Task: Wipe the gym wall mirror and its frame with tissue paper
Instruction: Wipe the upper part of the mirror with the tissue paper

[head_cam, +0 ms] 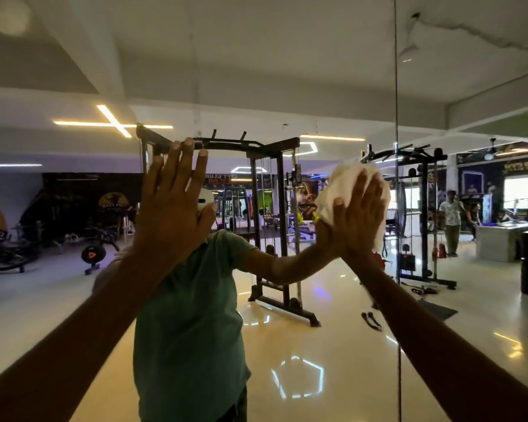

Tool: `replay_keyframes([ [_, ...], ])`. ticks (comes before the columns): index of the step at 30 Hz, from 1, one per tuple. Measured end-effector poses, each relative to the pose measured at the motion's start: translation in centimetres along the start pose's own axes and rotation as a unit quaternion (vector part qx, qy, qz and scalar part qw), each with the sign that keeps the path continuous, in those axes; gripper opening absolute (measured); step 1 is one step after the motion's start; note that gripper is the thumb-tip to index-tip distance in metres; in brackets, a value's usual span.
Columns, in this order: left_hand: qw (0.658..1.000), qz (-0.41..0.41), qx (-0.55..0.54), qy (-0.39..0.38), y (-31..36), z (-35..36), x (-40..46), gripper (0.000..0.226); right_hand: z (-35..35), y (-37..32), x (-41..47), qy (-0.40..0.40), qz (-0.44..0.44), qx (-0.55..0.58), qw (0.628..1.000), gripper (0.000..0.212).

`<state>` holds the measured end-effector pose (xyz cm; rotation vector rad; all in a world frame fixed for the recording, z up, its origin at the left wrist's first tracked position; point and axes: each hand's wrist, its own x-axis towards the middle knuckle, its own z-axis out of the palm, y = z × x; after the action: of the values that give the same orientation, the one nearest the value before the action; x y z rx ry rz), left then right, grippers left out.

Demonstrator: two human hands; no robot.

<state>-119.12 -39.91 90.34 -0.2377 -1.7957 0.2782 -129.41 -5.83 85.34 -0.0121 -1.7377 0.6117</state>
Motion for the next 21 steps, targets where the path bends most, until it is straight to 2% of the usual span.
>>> replay_keyframes([
  [2, 1.000, 0.001, 0.003, 0.004, 0.2, 0.0, 0.0, 0.084, 0.6, -3.1, -0.6, 0.023, 0.118, 0.057, 0.991, 0.097],
  [3, 1.000, 0.002, 0.005, 0.003, 0.0, 0.0, 0.1, 0.084, 0.9, -5.2, -1.5, 0.037, 0.154, 0.062, 0.985, 0.099],
  [4, 1.000, 0.005, 0.006, 0.002, -0.1, -0.1, 0.1, 0.084, 0.9, -7.3, -2.8, 0.042, 0.151, 0.058, 0.986, 0.097],
  [5, 1.000, 0.009, 0.005, 0.001, -0.3, -0.1, 0.1, 0.084, 1.2, -9.1, -4.3, 0.031, 0.106, 0.054, 0.992, 0.090],
  [8, 1.000, 0.022, 0.001, 0.002, -0.7, -0.3, 0.0, 0.084, 2.0, -10.6, -7.8, -0.031, -0.142, 0.024, 0.989, 0.083],
  [10, 1.000, 0.026, 0.000, 0.005, -0.9, -0.4, 0.0, 0.083, 1.1, -8.5, -6.4, -0.049, -0.247, 0.018, 0.968, 0.080],
  [11, 1.000, 0.027, -0.001, 0.004, -1.0, -0.4, 0.0, 0.083, 0.6, -6.7, -5.3, -0.048, -0.270, 0.001, 0.962, 0.079],
  [13, 1.000, 0.025, 0.000, -0.001, -1.0, -0.3, 0.0, 0.083, -0.2, -2.5, -2.9, -0.030, -0.237, -0.033, 0.970, 0.078],
  [15, 1.000, 0.021, 0.003, -0.007, -1.0, -0.3, 0.0, 0.084, -0.8, 0.4, -0.7, 0.008, -0.080, -0.012, 0.997, 0.082],
  [17, 1.000, 0.017, -0.002, -0.011, -0.6, -0.3, 0.1, 0.084, -0.8, -1.3, -0.6, 0.036, 0.099, 0.039, 0.994, 0.094],
  [18, 1.000, 0.014, -0.010, -0.014, -0.4, -0.4, 0.2, 0.083, -0.3, -3.4, -1.5, 0.042, 0.123, 0.037, 0.991, 0.094],
  [19, 1.000, 0.012, -0.023, -0.016, -0.3, -0.6, 0.3, 0.081, 0.2, -6.1, -3.3, 0.041, 0.093, 0.023, 0.995, 0.089],
  [21, 0.998, -0.005, -0.056, -0.017, -0.6, -1.1, -0.1, 0.077, 1.5, -11.3, -8.5, -0.008, -0.082, -0.003, 0.997, 0.081],
])
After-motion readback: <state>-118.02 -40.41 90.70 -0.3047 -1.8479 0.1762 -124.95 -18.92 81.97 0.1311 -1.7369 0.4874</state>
